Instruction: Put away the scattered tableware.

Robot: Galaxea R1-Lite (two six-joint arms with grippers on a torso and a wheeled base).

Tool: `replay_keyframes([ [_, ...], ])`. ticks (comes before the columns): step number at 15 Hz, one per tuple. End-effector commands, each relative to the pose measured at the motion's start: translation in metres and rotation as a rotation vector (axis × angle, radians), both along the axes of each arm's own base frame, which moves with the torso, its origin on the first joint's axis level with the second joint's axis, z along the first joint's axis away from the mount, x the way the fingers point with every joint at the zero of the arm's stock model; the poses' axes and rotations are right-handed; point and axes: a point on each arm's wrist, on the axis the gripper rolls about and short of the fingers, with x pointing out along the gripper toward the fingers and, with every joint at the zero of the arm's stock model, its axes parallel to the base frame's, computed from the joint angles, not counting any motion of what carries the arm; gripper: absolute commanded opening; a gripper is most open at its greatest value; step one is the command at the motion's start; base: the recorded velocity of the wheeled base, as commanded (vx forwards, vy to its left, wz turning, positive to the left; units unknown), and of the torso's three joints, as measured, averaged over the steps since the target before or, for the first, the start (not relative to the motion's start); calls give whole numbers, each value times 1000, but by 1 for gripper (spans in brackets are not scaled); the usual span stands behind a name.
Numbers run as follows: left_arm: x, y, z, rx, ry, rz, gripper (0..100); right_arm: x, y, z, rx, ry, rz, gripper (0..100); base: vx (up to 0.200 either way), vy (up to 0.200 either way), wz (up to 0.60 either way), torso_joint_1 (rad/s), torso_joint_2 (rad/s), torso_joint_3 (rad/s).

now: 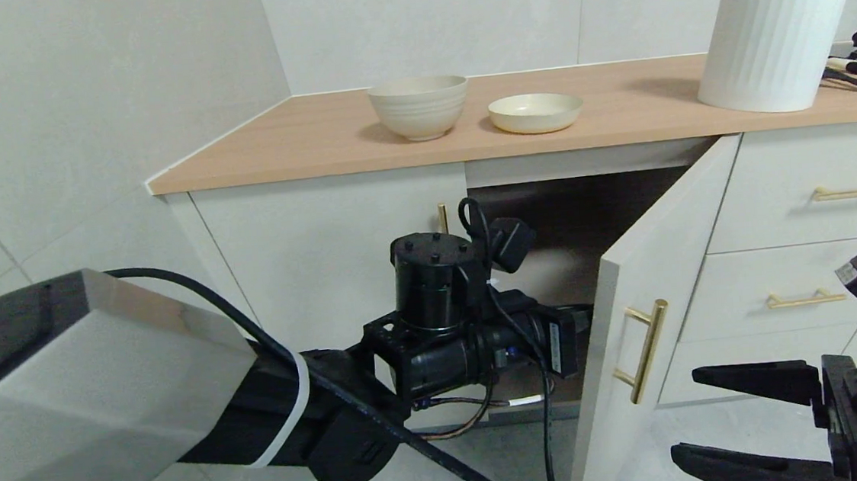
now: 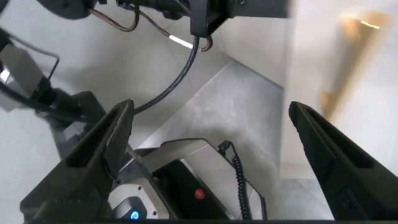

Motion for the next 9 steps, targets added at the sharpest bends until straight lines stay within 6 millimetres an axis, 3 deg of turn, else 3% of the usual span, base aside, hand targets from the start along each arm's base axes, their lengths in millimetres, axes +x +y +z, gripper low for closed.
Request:
replay_keyframes([
  [1, 4, -5, -4, 2, 2, 1, 0, -1, -1, 2, 9, -11, 2, 100, 0, 0, 0, 0, 0, 0],
  [5, 2, -16, -7, 12, -16, 80, 0, -2, 0, 3, 10, -12, 6, 100, 0, 0, 0, 0, 0, 0],
  [8, -15, -28, -2, 8, -31, 78, 0, -9, 2, 6, 23, -24, 50, 100, 0, 0, 0, 0, 0, 0],
  [9, -31, -35, 4, -1, -38, 41, 0, -19, 4, 10, 45, -43, 105, 100, 0, 0, 0, 0, 0, 0],
])
